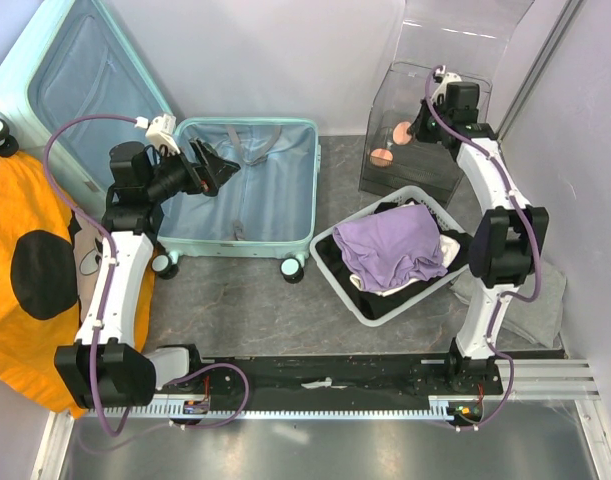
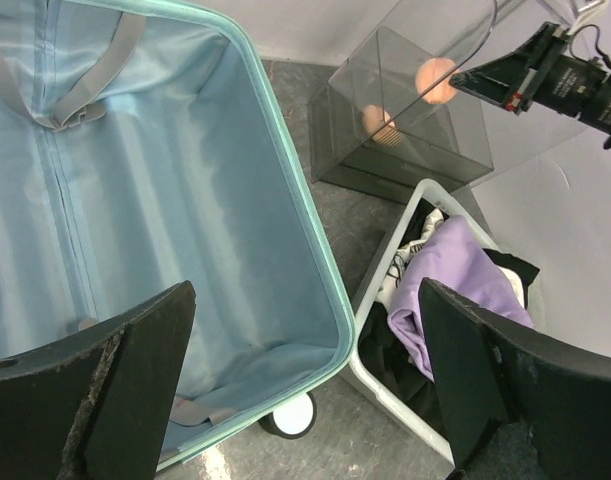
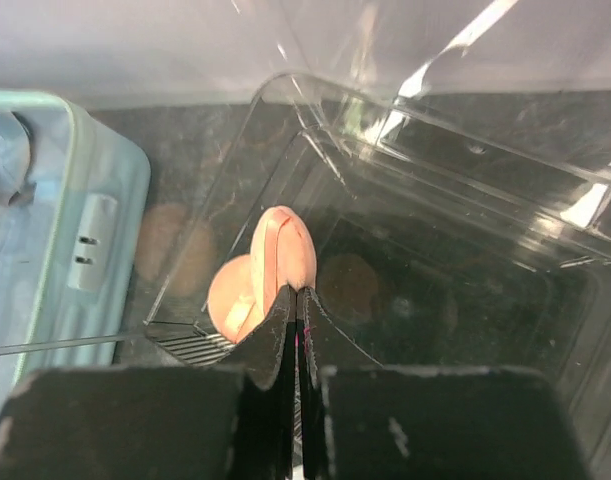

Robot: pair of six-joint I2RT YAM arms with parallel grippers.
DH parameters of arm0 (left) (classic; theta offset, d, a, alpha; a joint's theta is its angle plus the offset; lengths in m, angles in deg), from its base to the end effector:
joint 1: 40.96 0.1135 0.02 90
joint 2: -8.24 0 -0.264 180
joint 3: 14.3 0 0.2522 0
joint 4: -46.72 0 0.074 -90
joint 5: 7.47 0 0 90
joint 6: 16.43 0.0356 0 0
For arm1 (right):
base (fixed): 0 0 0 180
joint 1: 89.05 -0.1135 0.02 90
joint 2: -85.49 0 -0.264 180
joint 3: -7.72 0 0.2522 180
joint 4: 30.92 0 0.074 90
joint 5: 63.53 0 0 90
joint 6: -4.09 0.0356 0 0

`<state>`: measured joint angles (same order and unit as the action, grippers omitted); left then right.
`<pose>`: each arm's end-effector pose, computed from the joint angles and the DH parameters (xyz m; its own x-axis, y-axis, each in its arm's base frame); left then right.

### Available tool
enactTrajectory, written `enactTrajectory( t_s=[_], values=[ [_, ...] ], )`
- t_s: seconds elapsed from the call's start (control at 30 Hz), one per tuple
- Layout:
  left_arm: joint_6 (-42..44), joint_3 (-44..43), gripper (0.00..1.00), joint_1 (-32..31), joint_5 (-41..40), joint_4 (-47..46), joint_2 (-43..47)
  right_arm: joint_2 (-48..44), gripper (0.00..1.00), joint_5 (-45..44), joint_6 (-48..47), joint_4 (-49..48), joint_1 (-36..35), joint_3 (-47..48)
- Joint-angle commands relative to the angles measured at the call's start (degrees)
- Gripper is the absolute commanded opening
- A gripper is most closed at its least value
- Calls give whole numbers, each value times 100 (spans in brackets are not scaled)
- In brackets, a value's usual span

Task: Open, take out, and arrange the luggage
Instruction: Place the personal item in the storage box.

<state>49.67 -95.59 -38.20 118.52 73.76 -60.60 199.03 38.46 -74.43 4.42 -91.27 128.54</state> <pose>0.2712 -0.0079 0.3882 -0.4444 -0.3496 -0.8248 0.3818 0.7590 -0.5274 0.4710 0.0257 0.3363 -0.5046 0.1753 -0.8454 -0.1231 0.9546 0.2714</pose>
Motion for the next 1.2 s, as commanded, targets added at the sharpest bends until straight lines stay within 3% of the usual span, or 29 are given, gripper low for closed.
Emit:
enactTrajectory(
  t_s=[0.0, 0.5, 1.17],
  values=[
    [263, 20, 99, -4, -39, -45, -68, 308, 0, 496, -138, 258, 20, 525],
    [184, 47, 99, -13, 154, -124, -95, 1232, 0, 1394, -287, 1005, 55, 1273],
    [87, 91, 99, -13, 295, -229, -33, 1145, 0, 1420, -217, 1208, 46, 1141]
  ],
)
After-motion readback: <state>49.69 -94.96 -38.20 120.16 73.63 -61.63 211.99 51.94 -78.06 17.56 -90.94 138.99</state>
